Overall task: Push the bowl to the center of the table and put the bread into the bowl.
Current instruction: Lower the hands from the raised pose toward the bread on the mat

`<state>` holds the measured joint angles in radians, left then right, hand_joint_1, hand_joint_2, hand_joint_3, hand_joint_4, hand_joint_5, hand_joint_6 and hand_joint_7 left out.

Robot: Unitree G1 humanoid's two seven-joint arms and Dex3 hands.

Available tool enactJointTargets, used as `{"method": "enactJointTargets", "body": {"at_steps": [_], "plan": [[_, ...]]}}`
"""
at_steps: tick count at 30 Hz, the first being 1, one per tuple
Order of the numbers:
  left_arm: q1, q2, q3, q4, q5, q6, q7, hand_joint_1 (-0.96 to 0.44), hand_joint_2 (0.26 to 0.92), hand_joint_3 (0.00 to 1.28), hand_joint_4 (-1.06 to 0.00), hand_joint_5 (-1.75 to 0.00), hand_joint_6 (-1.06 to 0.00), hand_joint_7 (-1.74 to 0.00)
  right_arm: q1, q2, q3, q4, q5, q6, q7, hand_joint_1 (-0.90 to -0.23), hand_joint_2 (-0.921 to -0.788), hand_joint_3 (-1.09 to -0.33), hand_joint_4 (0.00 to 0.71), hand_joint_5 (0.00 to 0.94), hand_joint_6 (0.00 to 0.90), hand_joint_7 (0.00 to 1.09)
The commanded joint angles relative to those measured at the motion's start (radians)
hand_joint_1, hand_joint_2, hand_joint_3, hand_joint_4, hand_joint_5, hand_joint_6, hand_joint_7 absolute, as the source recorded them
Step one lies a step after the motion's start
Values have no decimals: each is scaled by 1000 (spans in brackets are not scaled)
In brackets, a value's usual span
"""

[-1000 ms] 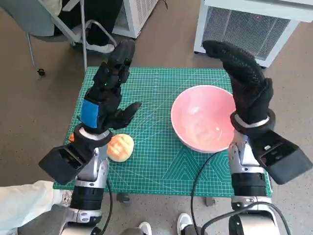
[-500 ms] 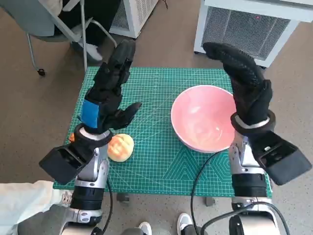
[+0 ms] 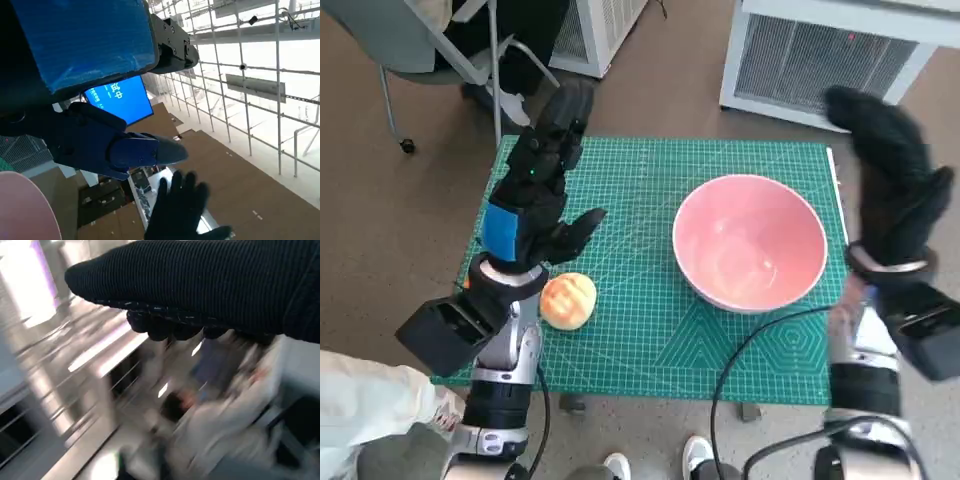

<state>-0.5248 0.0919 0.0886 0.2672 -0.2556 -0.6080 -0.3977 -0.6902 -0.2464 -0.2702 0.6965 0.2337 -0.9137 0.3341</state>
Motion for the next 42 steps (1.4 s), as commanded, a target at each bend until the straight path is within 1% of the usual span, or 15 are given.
{"method": "enactJointTargets", "body": {"at_steps": [1,4,7,10,12,13,15,18,22,25,30,33,37,42], "plan": [[-5,0,4,2,-12,4,-1,-495,921,224,-194,-12,-341,-13,25,-31,-40,143,-42,-7,-85,-512,-921,-828,204,9,-1,528],[-4,-3,3,-2,-10,7,2,-496,921,219,-196,-11,-343,-14,24,-39,-54,205,-51,-7,-127,-502,-921,-837,202,8,-1,524],[-3,-5,2,-1,-13,8,0,-496,921,216,-196,-10,-345,-14,22,-39,-67,272,-51,9,-162,-490,-921,-846,201,7,-1,527],[-1,-5,3,-2,-16,11,-3,-496,921,215,-197,-10,-345,-13,24,-35,-70,315,-54,18,-190,-477,-921,-863,201,6,-1,536],[-1,-5,3,-4,-15,14,-4,-496,921,214,-197,-9,-346,-13,29,-28,-68,341,-60,24,-213,-473,-921,-872,200,6,-1,539],[-2,-6,3,-4,-15,16,-4,-496,921,214,-196,-8,-346,-13,31,-23,-65,352,-64,30,-224,-458,-921,-884,195,4,-1,532],[-2,-6,3,-4,-17,19,-6,-497,921,214,-194,-6,-346,-13,35,-16,-61,374,-65,44,-238,-456,-921,-891,193,3,-1,537],[-2,-4,2,-6,-17,22,-7,-502,921,214,-190,-4,-347,-12,33,-2,-60,408,-56,69,-237,-452,-921,-900,186,1,-1,537],[-2,-1,3,-11,-20,27,-9,-509,921,214,-188,-2,-347,-11,27,13,-57,450,-55,94,-234,-452,-921,-911,180,0,-1,541],[-1,1,3,-15,-22,30,-10,-511,921,214,-187,-1,-347,-10,16,22,-55,486,-54,118,-225,-477,-921,-883,190,7,-1,587],[-1,7,5,-21,-19,36,-11,-502,921,214,-187,-1,-347,-9,-17,33,-68,560,-41,195,-200,-499,-921,-840,188,6,-1,582],[-1,11,6,-22,-17,36,-10,-493,921,213,-187,-1,-347,-9,-32,41,-65,582,-49,228,-205,-516,-921,-819,188,5,3,572],[0,19,7,-22,-7,30,-5,-489,921,214,-190,-2,-347,-8,-56,59,-61,600,-56,272,-212,-530,-921,-812,188,4,10,566],[3,29,9,-21,2,26,1,-497,921,217,-194,-4,-347,-8,-87,84,-66,613,-50,324,-205,-532,-921,-813,184,1,14,553]]}}
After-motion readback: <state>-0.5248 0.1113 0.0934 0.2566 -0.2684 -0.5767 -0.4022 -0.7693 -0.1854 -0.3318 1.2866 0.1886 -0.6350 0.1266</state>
